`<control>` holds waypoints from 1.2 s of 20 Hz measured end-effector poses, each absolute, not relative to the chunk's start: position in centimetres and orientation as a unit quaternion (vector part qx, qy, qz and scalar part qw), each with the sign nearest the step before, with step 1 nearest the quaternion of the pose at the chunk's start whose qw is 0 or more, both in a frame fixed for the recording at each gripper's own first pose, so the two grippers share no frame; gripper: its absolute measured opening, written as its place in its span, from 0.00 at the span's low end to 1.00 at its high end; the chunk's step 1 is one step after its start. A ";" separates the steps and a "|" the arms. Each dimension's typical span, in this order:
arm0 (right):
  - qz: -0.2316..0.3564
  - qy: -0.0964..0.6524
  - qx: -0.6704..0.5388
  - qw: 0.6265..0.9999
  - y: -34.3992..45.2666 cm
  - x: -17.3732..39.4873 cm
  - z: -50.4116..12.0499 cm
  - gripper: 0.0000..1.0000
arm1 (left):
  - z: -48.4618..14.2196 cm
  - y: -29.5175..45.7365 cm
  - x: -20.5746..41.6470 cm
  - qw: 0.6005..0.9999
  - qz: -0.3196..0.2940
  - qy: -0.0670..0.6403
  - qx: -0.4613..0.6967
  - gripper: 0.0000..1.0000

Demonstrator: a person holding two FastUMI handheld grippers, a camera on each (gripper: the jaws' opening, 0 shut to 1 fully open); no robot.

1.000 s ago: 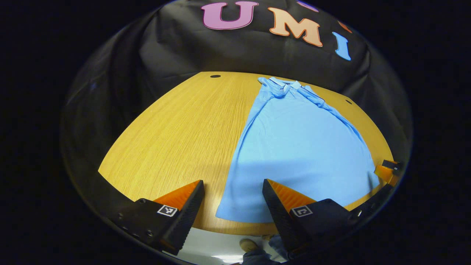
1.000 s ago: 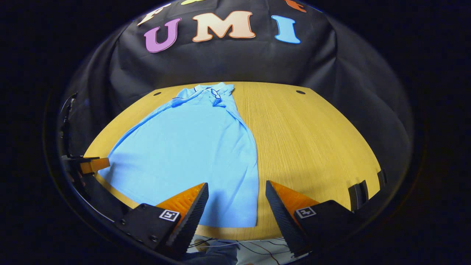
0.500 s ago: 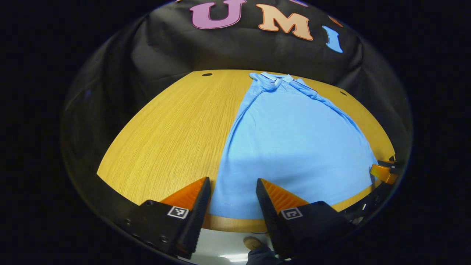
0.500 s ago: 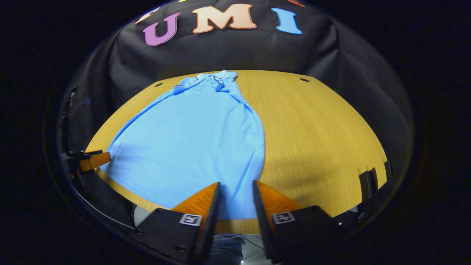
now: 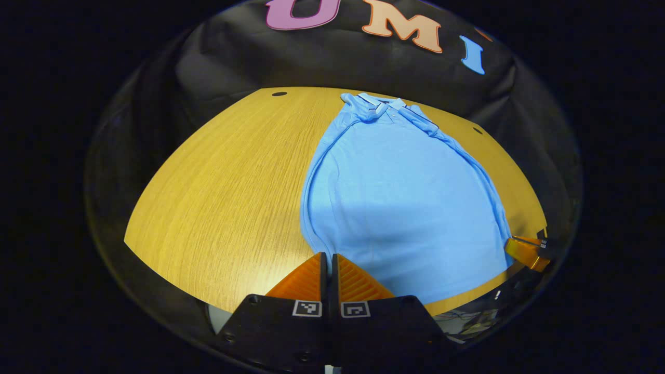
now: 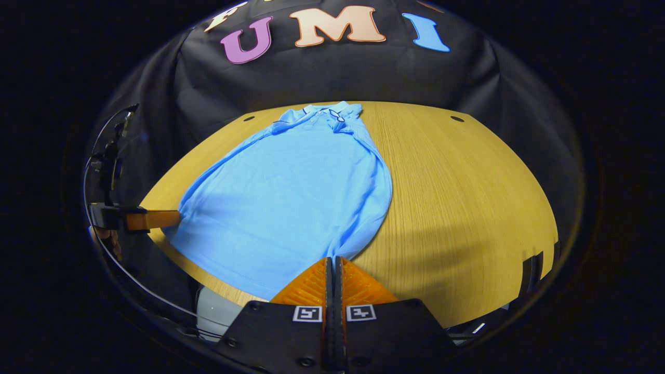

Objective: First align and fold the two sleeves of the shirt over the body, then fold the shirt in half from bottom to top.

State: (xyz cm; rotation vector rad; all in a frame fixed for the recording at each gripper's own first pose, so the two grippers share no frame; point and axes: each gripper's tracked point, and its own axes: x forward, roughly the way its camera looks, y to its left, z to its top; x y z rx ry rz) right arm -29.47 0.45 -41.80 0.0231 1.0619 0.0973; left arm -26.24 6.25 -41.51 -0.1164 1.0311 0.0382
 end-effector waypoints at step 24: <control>0.079 0.314 0.074 0.943 -0.2 0.2 -32.6 0.02 | -30.9 5.2 1.6 0.925 0.009 0.372 -0.075 0.01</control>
